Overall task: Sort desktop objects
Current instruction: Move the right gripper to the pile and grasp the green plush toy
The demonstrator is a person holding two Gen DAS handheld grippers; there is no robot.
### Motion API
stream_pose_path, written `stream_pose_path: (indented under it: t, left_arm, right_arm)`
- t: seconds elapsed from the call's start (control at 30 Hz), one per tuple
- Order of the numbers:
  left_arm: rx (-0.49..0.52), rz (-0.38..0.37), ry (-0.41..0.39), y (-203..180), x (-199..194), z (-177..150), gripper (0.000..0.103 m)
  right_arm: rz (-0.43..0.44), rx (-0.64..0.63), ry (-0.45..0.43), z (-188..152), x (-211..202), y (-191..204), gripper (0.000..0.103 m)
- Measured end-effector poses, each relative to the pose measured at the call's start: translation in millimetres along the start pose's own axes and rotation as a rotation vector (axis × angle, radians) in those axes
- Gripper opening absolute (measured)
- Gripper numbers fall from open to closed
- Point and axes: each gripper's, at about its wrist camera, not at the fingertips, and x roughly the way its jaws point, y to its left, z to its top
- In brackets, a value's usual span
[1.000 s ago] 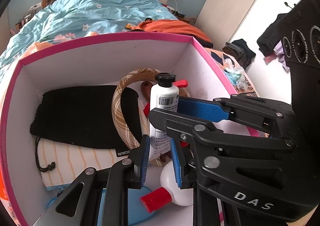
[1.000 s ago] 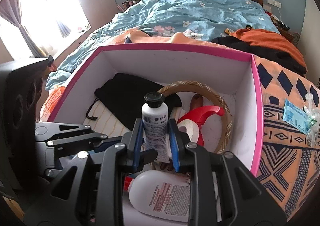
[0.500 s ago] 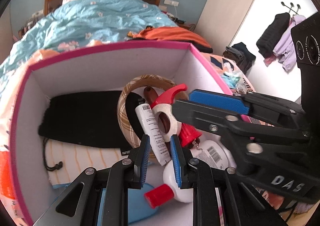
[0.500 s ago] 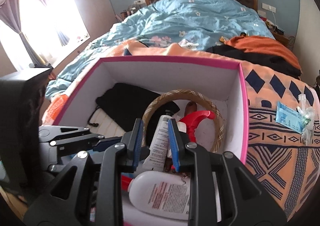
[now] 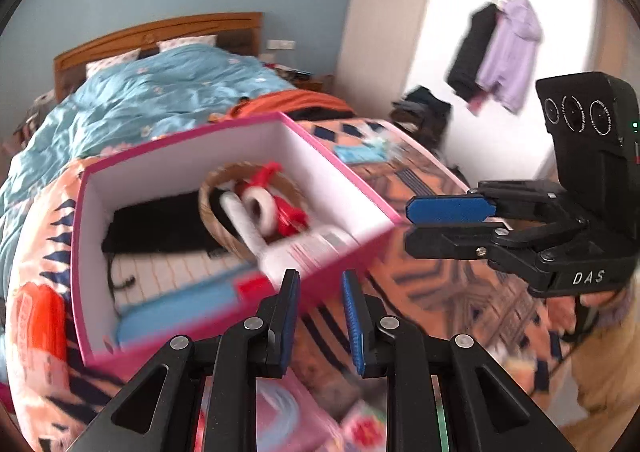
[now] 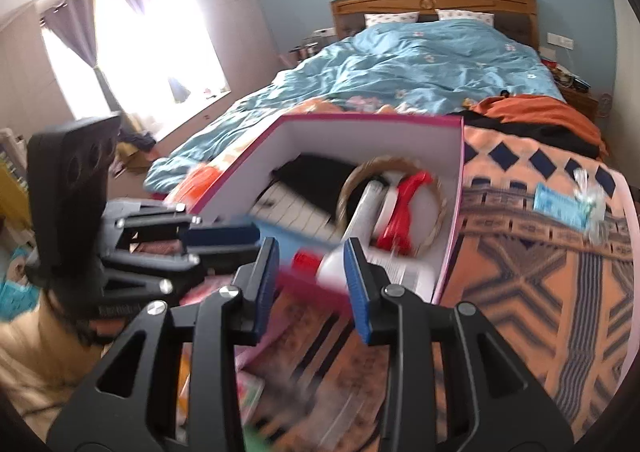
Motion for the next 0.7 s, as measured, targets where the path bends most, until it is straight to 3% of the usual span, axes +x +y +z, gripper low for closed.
stream_pose_path:
  t: [0.1,0.2,0.4,0.47,0.5,0.7]
  left_arm:
    - [0.030,-0.041,0.027,-16.9,-12.3,-30.0,0.022]
    - [0.007,-0.131,0.086,-28.3,-16.5,-61.8,0.022]
    - [-0.010,-0.215,0.137,-53.4,-29.8,-119.8,0.022]
    - [-0.036,-0.235,0.154,-57.5,-33.3,-133.9,0.023]
    - [-0.051,-0.241,0.165,-59.8,-35.3,-140.9,0.023]
    - [-0.107,-0.200,0.114,-64.6,-59.7,-161.8,0.027]
  right_arm:
    - [0.032,-0.017,0.014,-39.1,-23.6,15.8,0.036]
    - [0.054,0.002,0.026,-79.9,-44.2,27.4,0.041]
    - [0.062,0.064,0.072,-150.0,-65.3,44.9,0.046]
    - [0.072,0.084,0.076,-164.0,-67.6,47.5,0.055]
    - [0.084,0.097,0.083,-171.5,-67.3,49.4,0.062]
    - [0.127,0.103,0.098,-189.1,-60.2,59.7,0.063]
